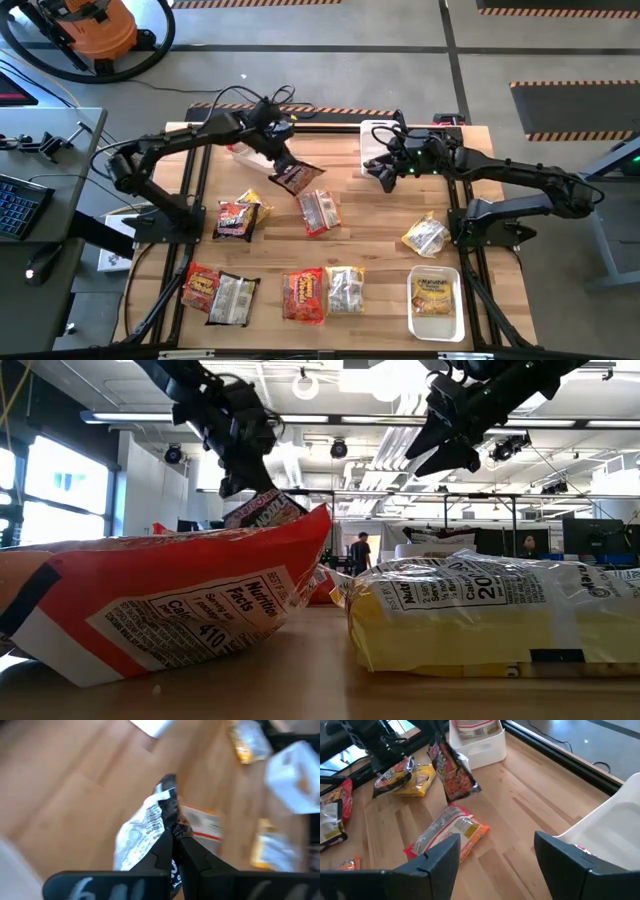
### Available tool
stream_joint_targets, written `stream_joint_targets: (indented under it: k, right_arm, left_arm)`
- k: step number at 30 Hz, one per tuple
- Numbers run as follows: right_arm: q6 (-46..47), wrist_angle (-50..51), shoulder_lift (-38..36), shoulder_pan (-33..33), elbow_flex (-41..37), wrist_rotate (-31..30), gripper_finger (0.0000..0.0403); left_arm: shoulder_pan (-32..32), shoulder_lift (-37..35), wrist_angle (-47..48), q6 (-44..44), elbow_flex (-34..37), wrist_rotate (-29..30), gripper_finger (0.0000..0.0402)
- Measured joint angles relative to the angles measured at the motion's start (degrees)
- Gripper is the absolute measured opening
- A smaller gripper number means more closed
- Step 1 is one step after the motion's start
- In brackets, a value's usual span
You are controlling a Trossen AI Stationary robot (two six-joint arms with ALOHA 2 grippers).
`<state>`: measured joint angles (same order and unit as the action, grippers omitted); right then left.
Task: Sort Maruchan noodles
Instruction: Put the black noodle pack into the top right white bin
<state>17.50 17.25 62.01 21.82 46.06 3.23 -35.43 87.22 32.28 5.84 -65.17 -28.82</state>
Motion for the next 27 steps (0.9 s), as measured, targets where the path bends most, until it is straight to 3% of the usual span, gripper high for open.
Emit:
stream_joint_targets:
  k: [5, 13, 16, 22, 27]
  right_arm:
    - [-1.5, -2.0, 2.6, -1.0, 0.0, 1.5, 0.0239]
    - [-2.4, -9.5, 6.2, -1.7, 0.0, 3.8, 0.0239]
    - [-4.6, -12.3, 6.4, -3.4, 0.0, -1.1, 0.0239]
    - [-14.3, -19.4, 6.5, -9.4, 0.0, -16.6, 0.0239]
    - [-17.3, -25.8, 7.6, -13.3, 0.1, -18.9, 0.0239]
  left_arm:
    - [-2.1, 3.2, 1.4, 4.7, -1.7, -13.5, 0.0]
    - [-2.2, 5.1, -0.8, 6.1, -8.7, -14.6, 0.0]
    - [-2.1, 5.2, -4.5, 8.2, -11.2, -14.2, 0.0]
    - [-3.3, 5.2, -13.1, 13.1, -14.8, -14.8, 0.0]
    - [-4.0, 5.2, -23.8, 17.2, -15.1, -14.2, 0.0]
